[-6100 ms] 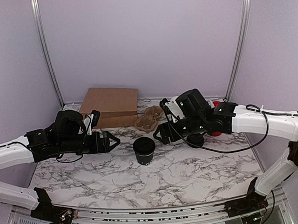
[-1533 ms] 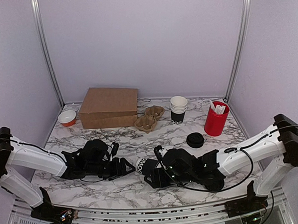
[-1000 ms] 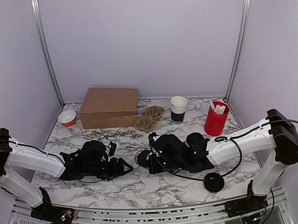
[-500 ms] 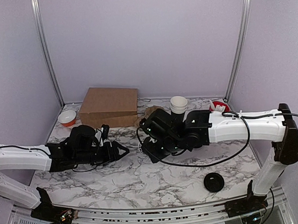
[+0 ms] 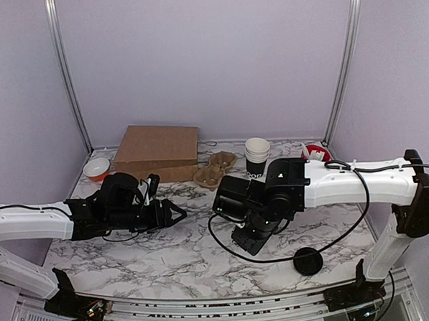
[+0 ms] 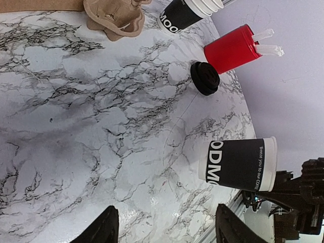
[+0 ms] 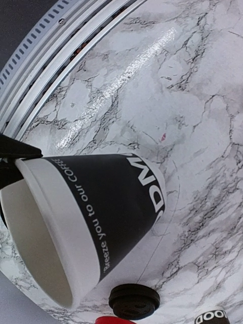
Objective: Pack the takeout coffee
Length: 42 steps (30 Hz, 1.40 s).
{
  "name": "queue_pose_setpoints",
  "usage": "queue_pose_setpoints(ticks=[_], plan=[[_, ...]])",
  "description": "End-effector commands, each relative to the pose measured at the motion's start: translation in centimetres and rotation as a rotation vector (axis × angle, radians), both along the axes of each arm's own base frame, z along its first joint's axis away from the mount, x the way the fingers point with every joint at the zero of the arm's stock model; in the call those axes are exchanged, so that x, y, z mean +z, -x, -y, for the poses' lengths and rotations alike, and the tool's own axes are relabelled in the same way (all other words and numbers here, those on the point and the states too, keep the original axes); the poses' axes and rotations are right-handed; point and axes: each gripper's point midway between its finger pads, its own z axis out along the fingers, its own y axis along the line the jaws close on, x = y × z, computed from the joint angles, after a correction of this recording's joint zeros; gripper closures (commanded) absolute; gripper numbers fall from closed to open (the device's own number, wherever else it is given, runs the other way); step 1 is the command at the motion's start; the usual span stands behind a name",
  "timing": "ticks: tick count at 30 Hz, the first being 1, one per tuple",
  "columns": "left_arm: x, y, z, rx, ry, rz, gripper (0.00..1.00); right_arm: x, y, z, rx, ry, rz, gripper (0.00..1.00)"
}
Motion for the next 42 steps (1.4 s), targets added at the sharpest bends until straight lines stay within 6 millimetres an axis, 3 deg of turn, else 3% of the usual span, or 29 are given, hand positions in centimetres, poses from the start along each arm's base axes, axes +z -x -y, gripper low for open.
queue_pose_setpoints(ticks=[1, 7, 14, 19, 24, 29, 33, 36, 42], plan=[[0.4, 0.0, 0.1, -0.018, -0.001, 0.007, 0.35, -1.0, 1.1, -0.6, 0.072, 0.065, -0.045, 0.99], [0.4, 0.0, -0.1, -0.011, 0.007, 0.011, 0.34, -1.7, 0.7, -1.7, 0.114, 0.098, -0.043, 0.9], [0.5, 0.0, -0.2, -0.007, 0.007, 0.014, 0.35, -1.2, -0.2, -3.1, 0.125, 0.081, -0.012, 0.81], [0.7, -0.1, -0.4, -0.004, 0.005, 0.019, 0.34, 1.1, -0.7, -4.1, 0.094, 0.002, 0.029, 0.72], [0.6, -0.2, -0.5, 0.0, 0.001, 0.02, 0.34, 4.3, -1.1, -3.7, 0.044, -0.111, 0.082, 0.61], [0.9, -0.3, -0.7, 0.009, -0.003, 0.028, 0.34, 7.4, -2.2, 0.0, -0.116, -0.198, 0.175, 0.54], [1.0, -0.5, -0.7, 0.015, -0.003, 0.031, 0.34, 7.6, -2.3, 4.6, -0.277, -0.315, 0.18, 0.53], [1.1, -0.8, -0.5, 0.015, -0.004, 0.033, 0.34, 5.2, -2.0, 7.9, -0.385, -0.357, 0.152, 0.53], [1.3, -1.2, 0.0, 0.012, -0.009, 0.035, 0.34, -0.5, -0.7, 11.2, -0.525, -0.408, 0.089, 0.54]])
